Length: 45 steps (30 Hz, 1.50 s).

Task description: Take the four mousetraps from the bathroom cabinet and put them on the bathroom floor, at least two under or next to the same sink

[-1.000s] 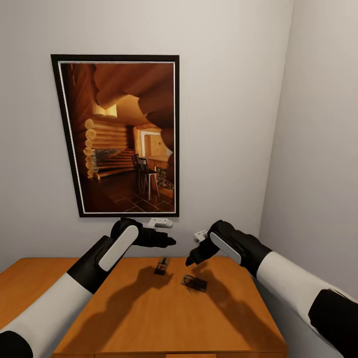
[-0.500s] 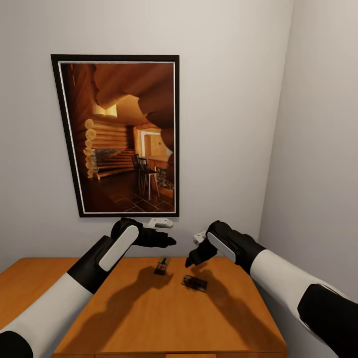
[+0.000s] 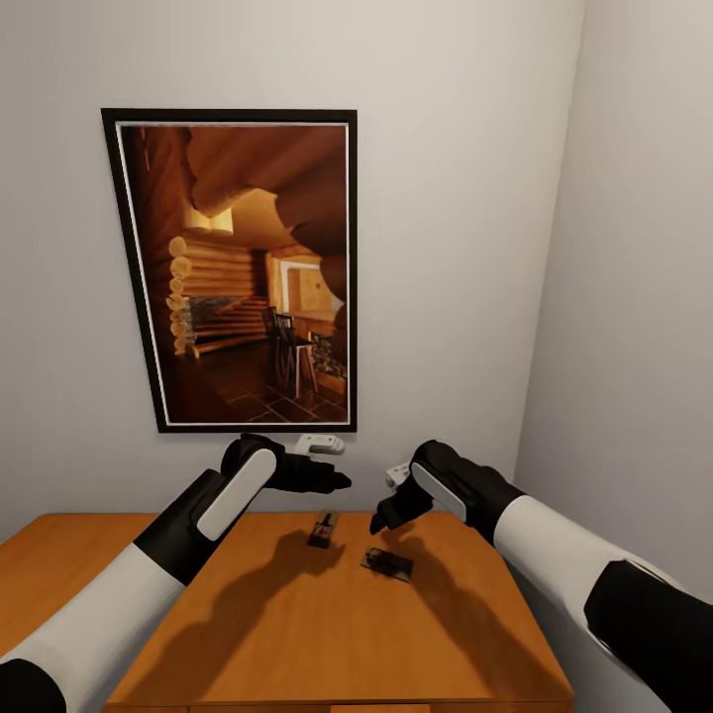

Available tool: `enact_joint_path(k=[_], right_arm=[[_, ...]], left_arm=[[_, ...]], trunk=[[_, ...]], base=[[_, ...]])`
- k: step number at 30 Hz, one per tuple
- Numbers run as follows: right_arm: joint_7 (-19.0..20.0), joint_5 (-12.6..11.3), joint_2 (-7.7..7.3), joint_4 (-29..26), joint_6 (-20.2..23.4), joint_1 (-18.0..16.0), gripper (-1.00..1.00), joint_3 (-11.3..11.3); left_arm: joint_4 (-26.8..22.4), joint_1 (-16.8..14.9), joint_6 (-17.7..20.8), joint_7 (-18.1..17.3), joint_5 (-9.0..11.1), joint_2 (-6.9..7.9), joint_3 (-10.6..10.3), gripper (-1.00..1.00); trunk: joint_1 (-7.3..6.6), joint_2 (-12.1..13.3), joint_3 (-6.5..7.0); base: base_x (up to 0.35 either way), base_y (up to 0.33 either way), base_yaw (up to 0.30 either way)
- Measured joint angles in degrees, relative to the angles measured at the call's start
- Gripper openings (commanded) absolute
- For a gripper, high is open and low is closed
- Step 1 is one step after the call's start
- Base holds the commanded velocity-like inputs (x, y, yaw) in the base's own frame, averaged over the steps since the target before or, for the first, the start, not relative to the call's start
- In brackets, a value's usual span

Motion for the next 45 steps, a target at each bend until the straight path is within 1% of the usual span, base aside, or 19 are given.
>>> enact_joint_path(k=[10, 14, 17, 21, 22, 27, 35, 45], right_arm=[[0.0, 0.1, 0.14, 1.7, 0.0, 0.0, 1.00, 0.0], [0.0, 0.2, 0.56, 3.0, 0.0, 0.0, 1.00, 0.0], [0.0, 0.7, 1.48, 4.3, 0.0, 0.0, 1.00, 0.1], [0.0, 2.1, 2.78, 6.0, -0.2, 0.0, 1.00, 0.1], [0.0, 2.2, 2.79, 6.0, -0.2, 0.0, 1.00, 0.1], [0.4, 3.8, 3.62, 7.0, -1.3, 0.0, 1.00, 0.1], [1.7, 4.7, 3.93, 7.4, -3.0, 0.0, 1.00, 0.1], [2.0, 5.1, 4.00, 7.5, -3.4, 0.0, 1.00, 0.1]], left_arm=[[0.0, 0.0, 0.0, 0.0, 0.0, -0.05, 0.0, 1.00], [0.0, 0.0, 0.0, 0.0, 0.0, -0.28, 0.0, 1.00], [0.0, 0.0, 0.0, 0.0, 0.0, -0.48, 0.1, 1.00], [0.0, 0.0, 0.0, 0.0, 0.0, -0.65, 0.1, 1.00], [0.0, 0.0, 0.0, 0.0, 0.0, -0.65, 0.1, 1.00], [0.0, 0.0, 0.0, -0.1, 0.0, -0.75, 0.1, 1.00], [0.0, 0.0, 0.0, -0.1, 0.0, -0.79, 0.1, 1.00], [0.0, 0.0, 0.0, 0.1, 0.0, -0.80, 0.1, 1.00]], trunk=[[0.00, 0.0, 0.00], [0.00, 0.0, 0.00], [0.00, 0.0, 0.00], [0.00, 0.0, 0.00], [0.00, 0.0, 0.00], [0.00, 0.0, 0.00], [0.00, 0.0, 0.00], [0.00, 0.0, 0.00]], base=[[0.000, 0.000, 0.000], [0.000, 0.000, 0.000], [0.000, 0.000, 0.000], [0.000, 0.000, 0.000], [0.000, 0.000, 0.000], [0.000, 0.000, 0.000], [0.000, 0.000, 0.000], [0.000, 0.000, 0.000]])
